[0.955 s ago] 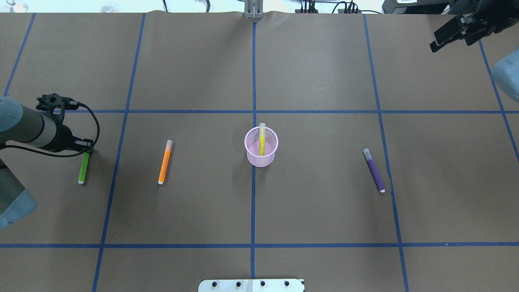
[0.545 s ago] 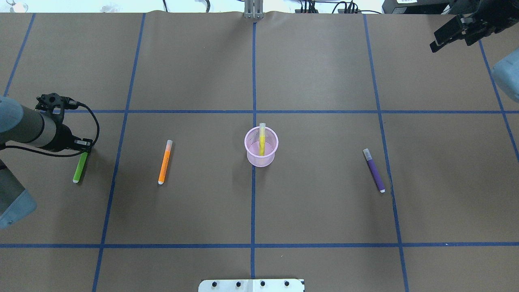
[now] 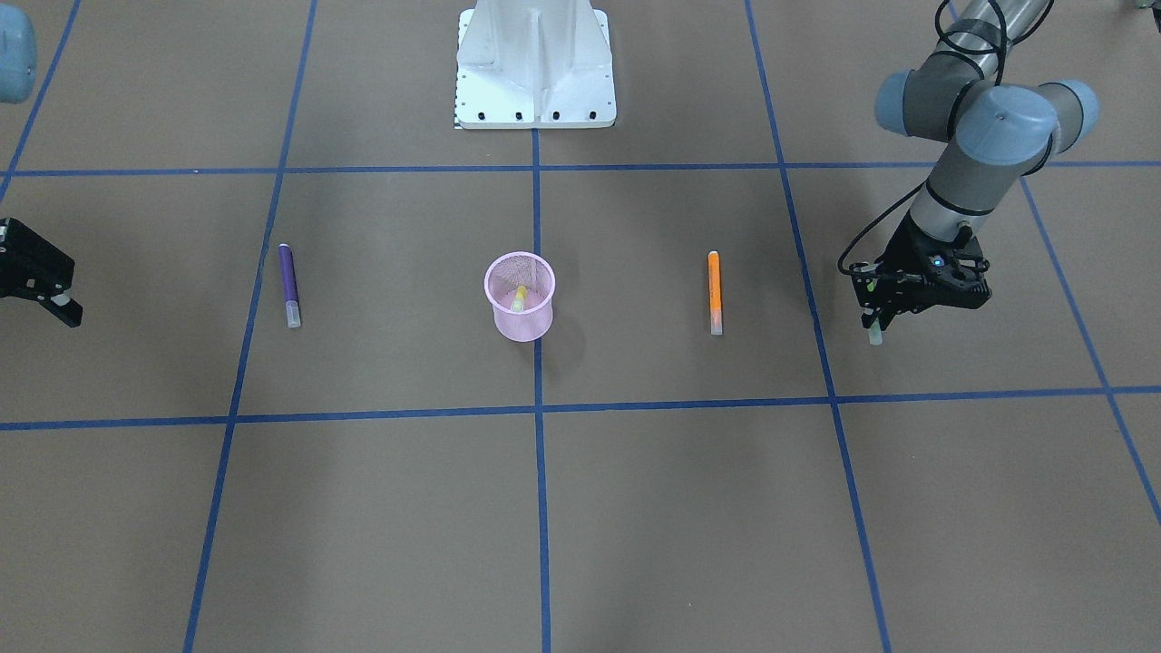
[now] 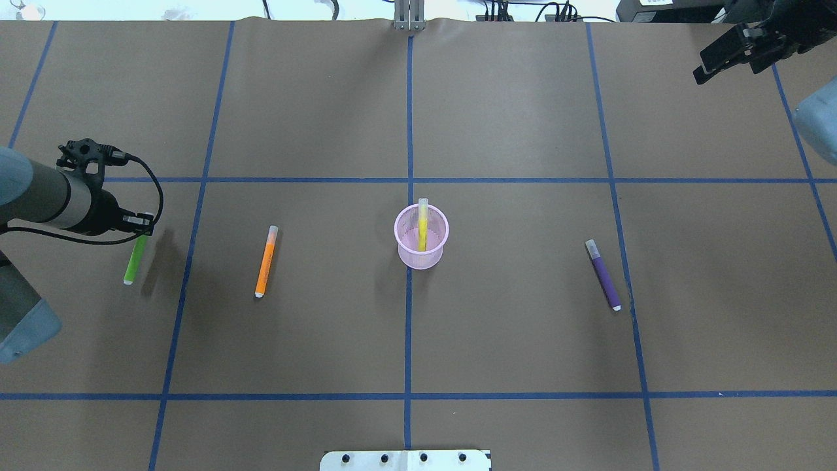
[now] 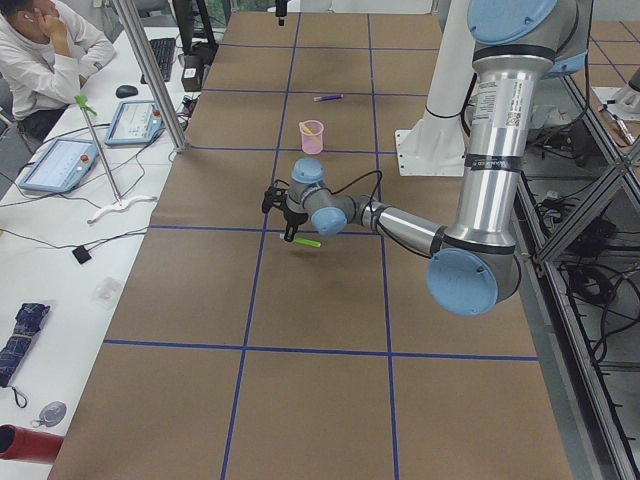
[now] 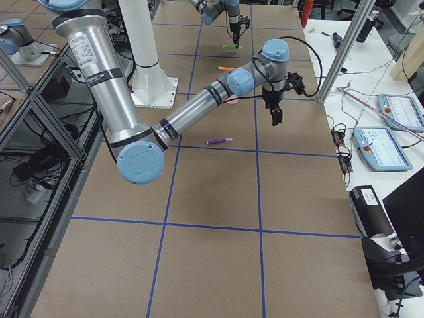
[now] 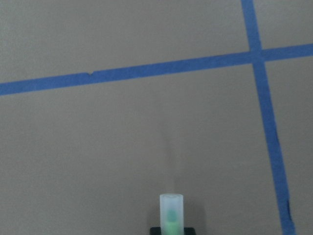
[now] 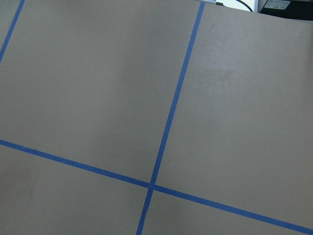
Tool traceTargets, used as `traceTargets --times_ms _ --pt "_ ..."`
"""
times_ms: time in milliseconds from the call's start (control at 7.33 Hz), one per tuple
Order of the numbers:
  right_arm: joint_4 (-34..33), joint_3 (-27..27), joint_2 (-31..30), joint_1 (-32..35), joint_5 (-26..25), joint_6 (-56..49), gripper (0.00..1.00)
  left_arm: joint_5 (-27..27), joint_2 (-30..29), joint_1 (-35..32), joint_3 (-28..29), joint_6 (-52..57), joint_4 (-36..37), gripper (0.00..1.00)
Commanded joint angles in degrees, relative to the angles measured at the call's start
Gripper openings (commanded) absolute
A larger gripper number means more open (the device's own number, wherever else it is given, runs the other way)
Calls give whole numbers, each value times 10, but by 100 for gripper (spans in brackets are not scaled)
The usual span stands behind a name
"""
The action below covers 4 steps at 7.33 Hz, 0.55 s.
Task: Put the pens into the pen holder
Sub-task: 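Carry the green pen with the left gripper over the pink cup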
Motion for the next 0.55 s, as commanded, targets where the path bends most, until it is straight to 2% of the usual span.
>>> traceTargets --times_ms 0,136,273,409 --pt "0 0 1 0 1 0 100 41 -92 1 -18 23 -10 0" --pt "0 0 1 0 1 0 100 46 -104 19 -15 17 -52 0" --pt "0 2 1 0 1 0 100 59 -105 34 -15 16 -142 0" --pt "0 2 1 0 0 1 100 93 -104 45 -17 18 -214 0"
